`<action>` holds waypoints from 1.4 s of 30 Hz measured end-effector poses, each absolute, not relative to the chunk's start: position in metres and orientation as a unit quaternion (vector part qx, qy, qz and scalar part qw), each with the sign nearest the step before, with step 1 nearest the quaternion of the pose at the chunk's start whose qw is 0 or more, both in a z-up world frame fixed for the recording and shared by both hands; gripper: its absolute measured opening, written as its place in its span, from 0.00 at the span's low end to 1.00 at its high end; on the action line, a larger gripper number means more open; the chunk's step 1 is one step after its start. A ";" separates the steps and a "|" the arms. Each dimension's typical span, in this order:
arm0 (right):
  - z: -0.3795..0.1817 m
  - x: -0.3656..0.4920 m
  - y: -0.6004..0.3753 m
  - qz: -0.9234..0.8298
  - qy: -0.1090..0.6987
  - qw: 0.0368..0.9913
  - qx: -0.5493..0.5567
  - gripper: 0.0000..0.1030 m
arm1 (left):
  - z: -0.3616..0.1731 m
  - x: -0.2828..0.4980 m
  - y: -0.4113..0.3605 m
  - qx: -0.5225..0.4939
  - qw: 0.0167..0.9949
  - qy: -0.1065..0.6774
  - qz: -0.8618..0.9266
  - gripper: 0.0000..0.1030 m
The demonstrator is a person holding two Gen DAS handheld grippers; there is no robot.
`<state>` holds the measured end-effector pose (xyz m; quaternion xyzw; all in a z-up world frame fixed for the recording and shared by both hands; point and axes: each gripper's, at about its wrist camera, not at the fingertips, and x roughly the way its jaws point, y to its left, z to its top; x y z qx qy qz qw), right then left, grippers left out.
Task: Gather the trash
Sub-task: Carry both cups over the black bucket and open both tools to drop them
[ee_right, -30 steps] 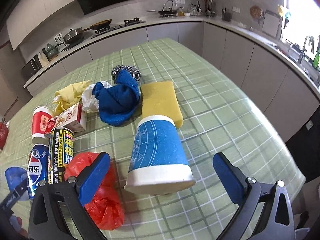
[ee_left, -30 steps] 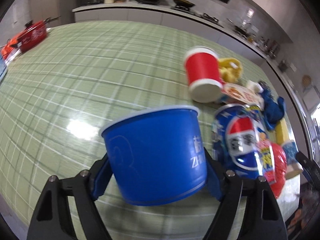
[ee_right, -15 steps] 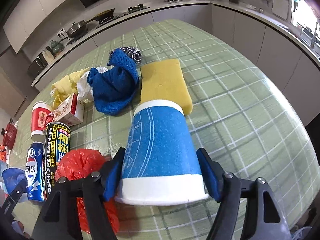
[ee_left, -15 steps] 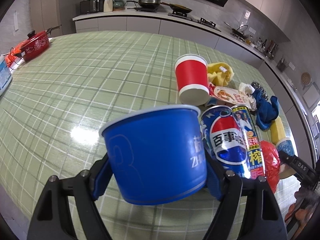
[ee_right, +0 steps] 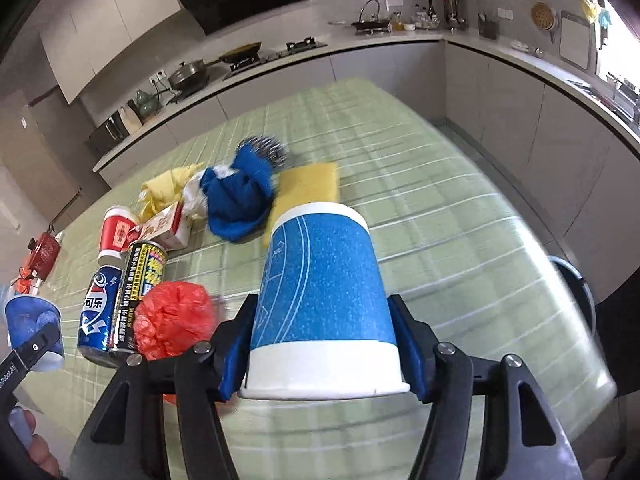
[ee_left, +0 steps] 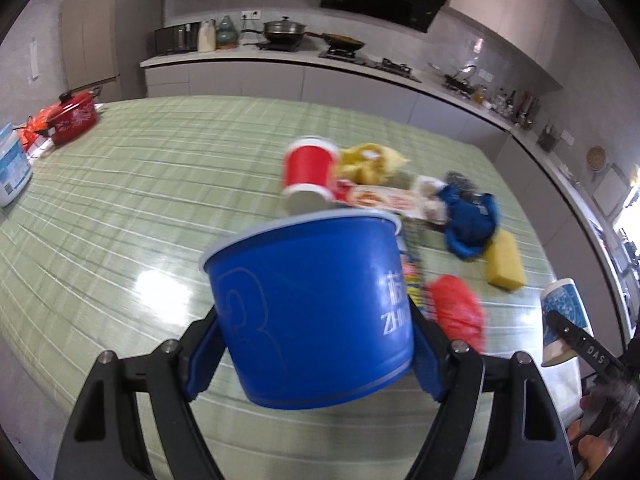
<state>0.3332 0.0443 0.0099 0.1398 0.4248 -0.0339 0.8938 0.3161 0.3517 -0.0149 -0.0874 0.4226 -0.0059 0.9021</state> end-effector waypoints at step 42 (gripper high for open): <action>-0.153 0.297 -0.346 -0.067 0.558 0.809 0.175 0.73 | -0.099 0.322 -0.125 -0.002 0.842 0.506 -0.188 0.78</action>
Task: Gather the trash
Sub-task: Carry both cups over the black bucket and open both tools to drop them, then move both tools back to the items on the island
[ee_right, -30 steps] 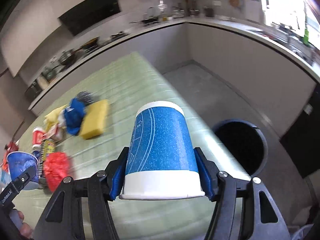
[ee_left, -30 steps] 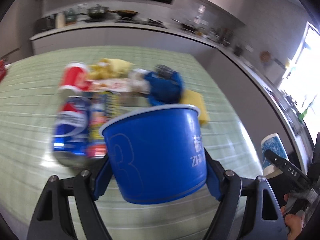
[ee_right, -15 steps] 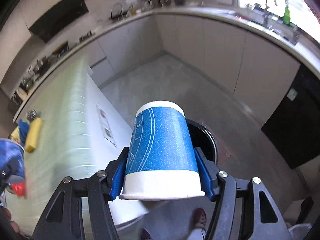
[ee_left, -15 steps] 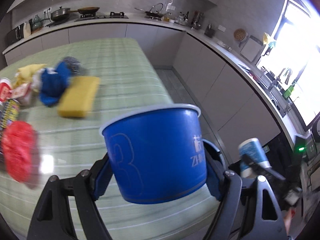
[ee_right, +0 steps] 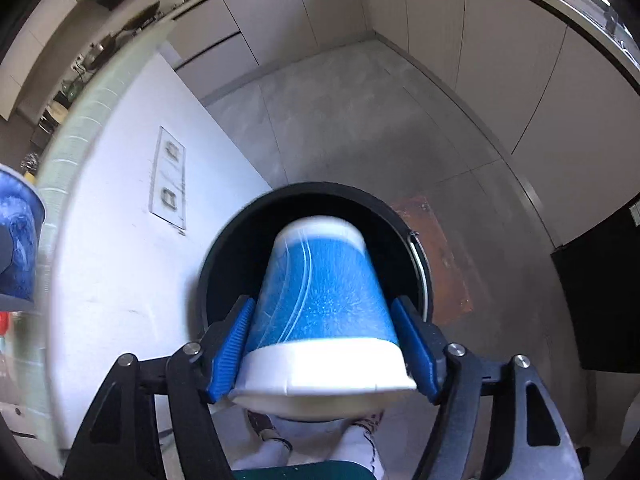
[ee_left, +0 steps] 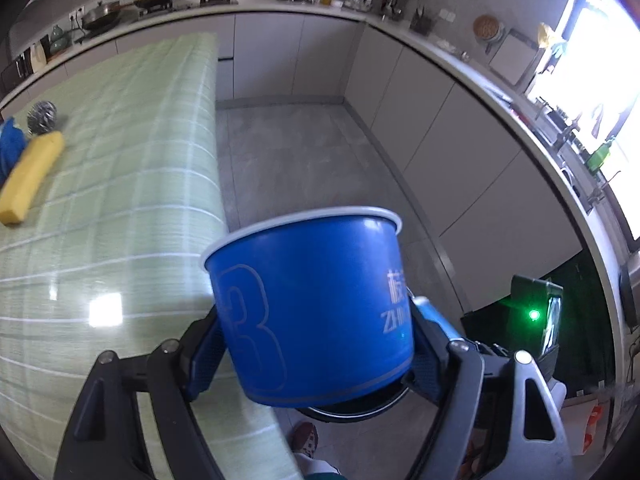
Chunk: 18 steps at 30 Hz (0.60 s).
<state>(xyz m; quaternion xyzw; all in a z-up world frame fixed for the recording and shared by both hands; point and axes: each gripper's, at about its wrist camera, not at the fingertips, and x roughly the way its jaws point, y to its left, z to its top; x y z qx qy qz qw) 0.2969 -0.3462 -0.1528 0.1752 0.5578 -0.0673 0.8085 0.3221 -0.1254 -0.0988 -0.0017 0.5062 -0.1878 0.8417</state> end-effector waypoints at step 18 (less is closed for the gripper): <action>-0.108 0.283 -0.377 -0.124 0.506 0.837 0.169 0.77 | -0.075 0.319 -0.123 0.007 0.838 0.521 -0.163 0.82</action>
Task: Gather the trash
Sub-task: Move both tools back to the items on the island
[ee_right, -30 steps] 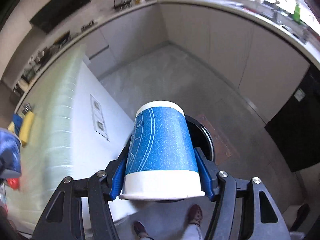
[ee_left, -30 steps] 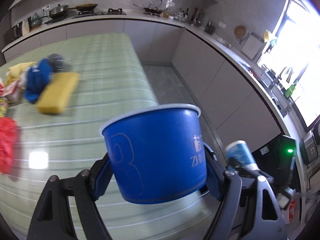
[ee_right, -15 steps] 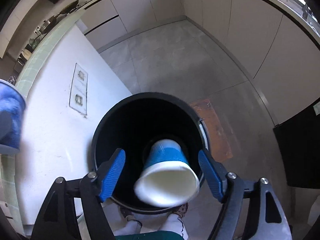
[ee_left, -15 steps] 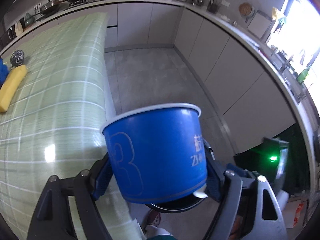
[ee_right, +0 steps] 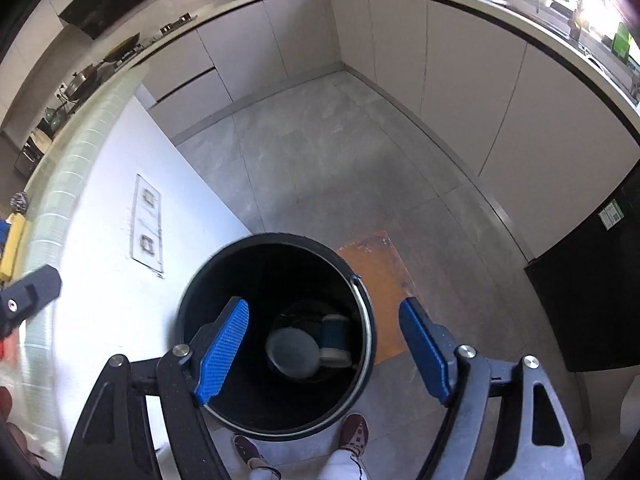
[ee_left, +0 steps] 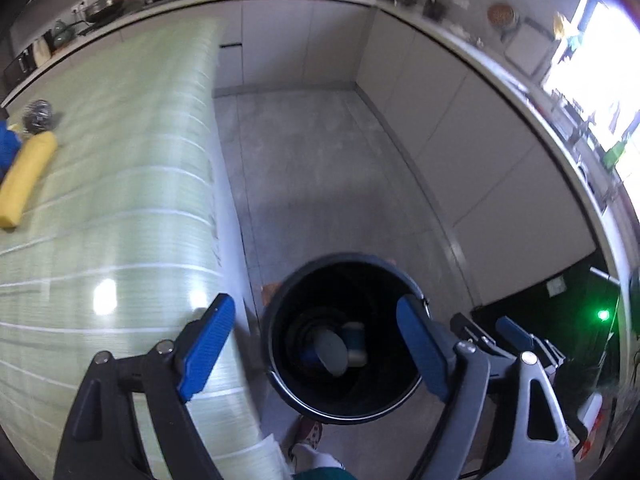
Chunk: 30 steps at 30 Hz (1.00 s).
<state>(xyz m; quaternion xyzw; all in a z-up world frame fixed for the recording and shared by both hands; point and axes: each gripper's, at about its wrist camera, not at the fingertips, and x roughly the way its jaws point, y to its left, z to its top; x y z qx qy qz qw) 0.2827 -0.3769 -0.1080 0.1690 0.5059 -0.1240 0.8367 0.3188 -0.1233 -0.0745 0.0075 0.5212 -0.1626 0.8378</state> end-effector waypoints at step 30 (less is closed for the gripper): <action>0.000 0.328 0.043 0.068 0.446 0.888 0.095 0.77 | -0.016 0.309 0.292 -0.065 0.893 0.439 0.074 0.82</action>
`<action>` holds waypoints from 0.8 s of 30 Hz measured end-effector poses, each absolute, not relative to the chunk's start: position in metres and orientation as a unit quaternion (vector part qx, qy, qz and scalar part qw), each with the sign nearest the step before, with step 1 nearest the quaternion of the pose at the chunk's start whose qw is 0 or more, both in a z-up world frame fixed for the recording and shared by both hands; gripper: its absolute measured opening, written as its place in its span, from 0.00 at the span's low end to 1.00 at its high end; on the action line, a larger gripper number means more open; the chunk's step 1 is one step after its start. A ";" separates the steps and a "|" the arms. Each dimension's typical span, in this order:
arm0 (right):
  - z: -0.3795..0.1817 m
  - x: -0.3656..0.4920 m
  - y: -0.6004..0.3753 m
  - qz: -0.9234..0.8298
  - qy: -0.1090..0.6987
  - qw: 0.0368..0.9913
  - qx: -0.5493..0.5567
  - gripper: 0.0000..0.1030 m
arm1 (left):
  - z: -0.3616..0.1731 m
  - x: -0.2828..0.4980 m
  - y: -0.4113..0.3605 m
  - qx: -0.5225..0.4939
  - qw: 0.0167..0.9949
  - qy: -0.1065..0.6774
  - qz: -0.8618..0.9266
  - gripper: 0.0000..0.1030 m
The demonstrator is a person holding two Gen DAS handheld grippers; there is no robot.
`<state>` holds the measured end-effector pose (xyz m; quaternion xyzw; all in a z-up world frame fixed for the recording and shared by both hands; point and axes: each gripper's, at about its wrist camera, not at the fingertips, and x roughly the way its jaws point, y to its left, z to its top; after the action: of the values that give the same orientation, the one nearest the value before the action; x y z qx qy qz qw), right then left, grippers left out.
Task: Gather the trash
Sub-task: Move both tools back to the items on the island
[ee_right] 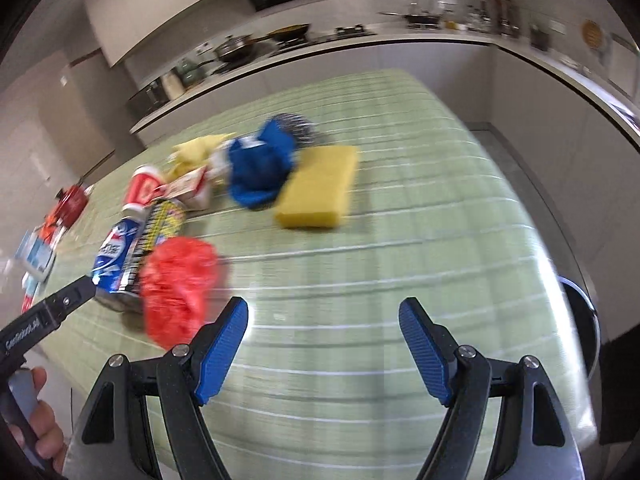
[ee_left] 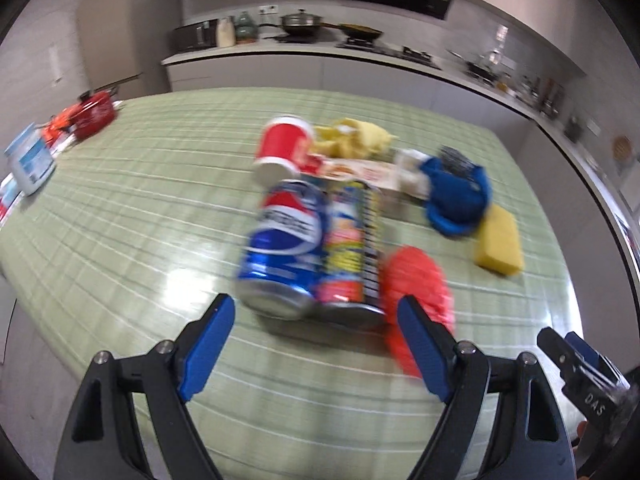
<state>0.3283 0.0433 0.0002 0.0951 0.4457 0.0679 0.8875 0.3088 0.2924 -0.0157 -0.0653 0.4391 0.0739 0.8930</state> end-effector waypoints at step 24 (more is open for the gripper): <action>-0.018 0.383 0.118 0.042 0.450 0.890 0.061 0.77 | -0.025 0.351 0.344 -0.070 0.890 0.446 0.058 0.82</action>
<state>0.3832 0.1176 -0.0184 0.0605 0.4495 0.0416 0.8902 0.3508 0.3441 -0.0246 -0.0702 0.4463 0.0584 0.8902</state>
